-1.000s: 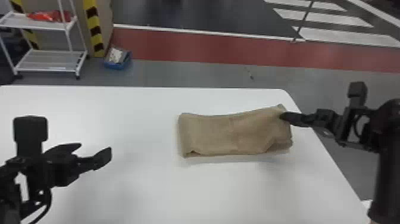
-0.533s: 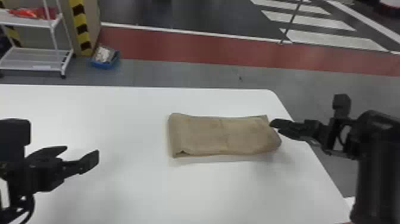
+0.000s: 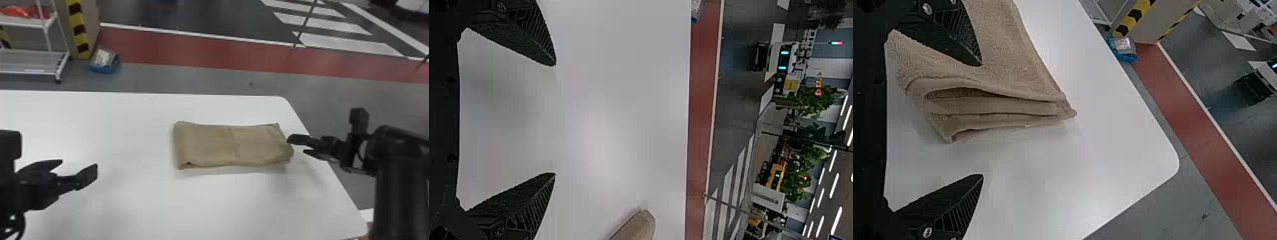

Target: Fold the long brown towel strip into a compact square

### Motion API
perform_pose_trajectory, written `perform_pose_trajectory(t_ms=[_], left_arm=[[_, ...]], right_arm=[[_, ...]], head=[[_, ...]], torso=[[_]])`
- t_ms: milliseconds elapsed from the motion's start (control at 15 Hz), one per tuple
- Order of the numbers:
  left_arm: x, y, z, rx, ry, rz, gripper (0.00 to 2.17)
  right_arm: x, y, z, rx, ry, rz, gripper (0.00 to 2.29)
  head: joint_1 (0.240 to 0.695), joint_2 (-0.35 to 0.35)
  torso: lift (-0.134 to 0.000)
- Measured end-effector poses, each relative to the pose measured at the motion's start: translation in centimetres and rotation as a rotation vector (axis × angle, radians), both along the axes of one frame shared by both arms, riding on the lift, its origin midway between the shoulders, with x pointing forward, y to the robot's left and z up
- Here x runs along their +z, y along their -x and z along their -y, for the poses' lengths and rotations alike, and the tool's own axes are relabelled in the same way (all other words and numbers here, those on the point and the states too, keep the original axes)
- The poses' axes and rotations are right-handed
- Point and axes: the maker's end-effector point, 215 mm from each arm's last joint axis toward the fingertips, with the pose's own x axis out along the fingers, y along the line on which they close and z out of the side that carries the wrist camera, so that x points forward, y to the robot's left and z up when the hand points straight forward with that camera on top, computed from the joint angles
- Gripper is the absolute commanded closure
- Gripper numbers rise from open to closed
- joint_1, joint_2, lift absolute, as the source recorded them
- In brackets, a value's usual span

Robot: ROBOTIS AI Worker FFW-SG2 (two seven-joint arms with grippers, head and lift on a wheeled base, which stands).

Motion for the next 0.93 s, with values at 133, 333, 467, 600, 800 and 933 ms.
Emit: perform_pose_trajectory(t_ms=[133,333,467,600,800,933], left_arm=[[0.0,0.0,-0.1,0.001,0.000,-0.001,0.10],[-0.2,0.1,-0.2,0.003,0.000,-0.003,0.10],[-0.1,0.1,-0.4,0.005,0.000,0.000,0.10],[0.0,-0.1,-0.5,0.007,-0.001,0.004,0.10],[-0.1,-0.2,-0.7,0.010,-0.001,0.004,0.10],[0.0,-0.3,-0.9,0.012,0.000,0.006,0.10]], right_arm=[[-0.6,-0.1,-0.6,0.015,0.009,-0.010,0.35],[-1.1,-0.3,-1.8,0.046,0.024,-0.024,0.76],[-1.2,-0.4,-2.3,0.061,0.031,-0.028,1.35],[-1.0,-0.6,-2.8,0.066,0.015,-0.019,1.53],[-0.4,-0.9,-3.0,0.067,-0.016,0.012,1.53],[0.3,-1.1,-3.0,0.072,-0.041,0.041,1.53]], head=[[0.695,-0.258],[0.695,-0.246],[0.695,-0.237],[0.695,-0.231],[0.695,-0.225],[0.695,-0.222]], torso=[[-0.124],[-0.124],[-0.124],[-0.124],[-0.124],[-0.124]])
